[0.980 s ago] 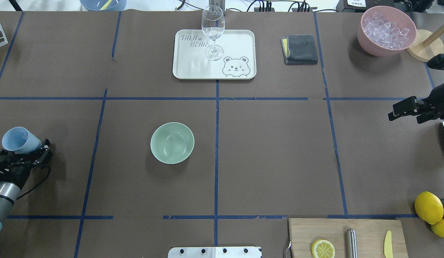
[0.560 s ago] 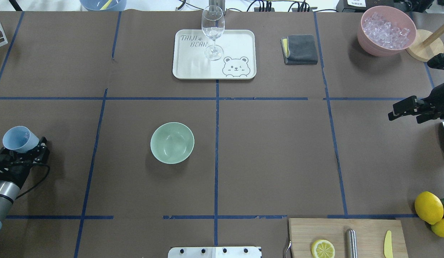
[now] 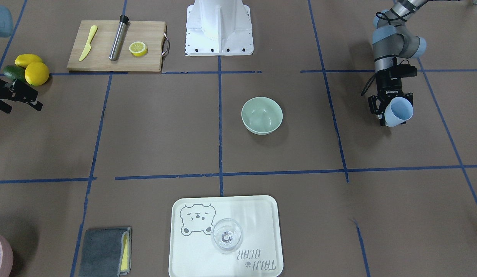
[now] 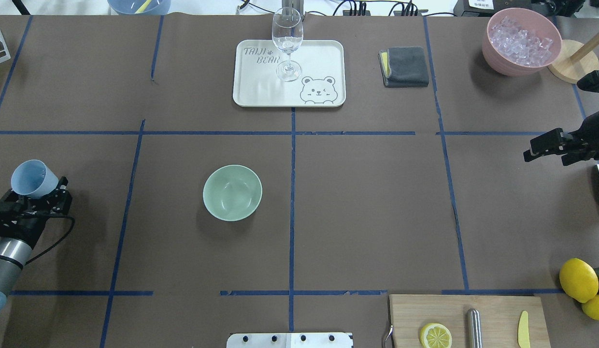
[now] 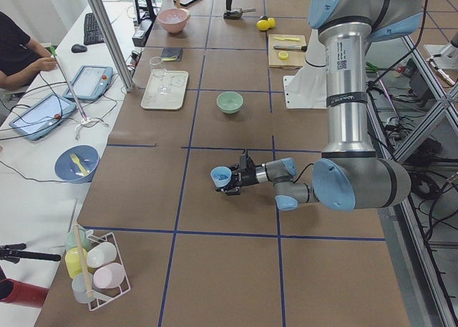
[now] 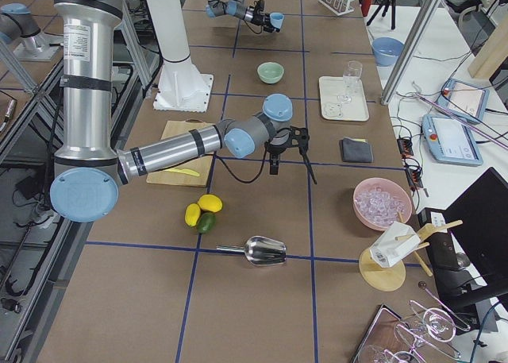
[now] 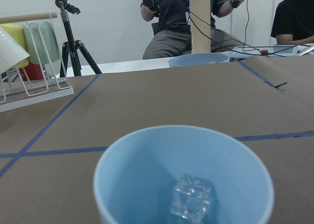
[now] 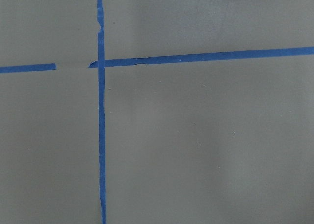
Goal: Pour ice into bowl
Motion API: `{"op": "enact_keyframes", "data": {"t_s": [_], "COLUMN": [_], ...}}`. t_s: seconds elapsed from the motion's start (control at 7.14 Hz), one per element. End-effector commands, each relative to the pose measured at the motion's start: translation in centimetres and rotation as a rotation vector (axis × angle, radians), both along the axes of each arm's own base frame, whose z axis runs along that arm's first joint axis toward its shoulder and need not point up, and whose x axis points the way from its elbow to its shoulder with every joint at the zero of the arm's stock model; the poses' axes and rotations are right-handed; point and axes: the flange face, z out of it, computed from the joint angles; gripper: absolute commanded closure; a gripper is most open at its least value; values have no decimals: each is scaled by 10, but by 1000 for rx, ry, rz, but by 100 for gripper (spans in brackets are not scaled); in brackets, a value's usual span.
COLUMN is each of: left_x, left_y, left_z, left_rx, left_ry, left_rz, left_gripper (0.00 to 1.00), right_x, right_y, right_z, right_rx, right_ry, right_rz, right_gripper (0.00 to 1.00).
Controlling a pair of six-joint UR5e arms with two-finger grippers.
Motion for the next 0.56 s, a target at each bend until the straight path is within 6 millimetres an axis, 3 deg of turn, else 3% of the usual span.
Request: {"op": "enact_keyframes", "data": {"t_s": [0.0, 0.28, 0.42], "left_x": [5, 33, 38], "left_y": [-1, -7, -7], "left_z": [-64, -140, -146], "left_rx": [93, 186, 189], "left_ry": [63, 80, 84], "left_rz": [44, 77, 82], "left_gripper": [100, 100, 100], "right_x": [0, 0, 1], "right_y": [0, 0, -1], "right_z": [0, 0, 1], "right_rx": [3, 5, 4], "right_ry": [1, 2, 2], "right_rz": [0, -3, -2], "right_gripper": [0, 0, 0]}}
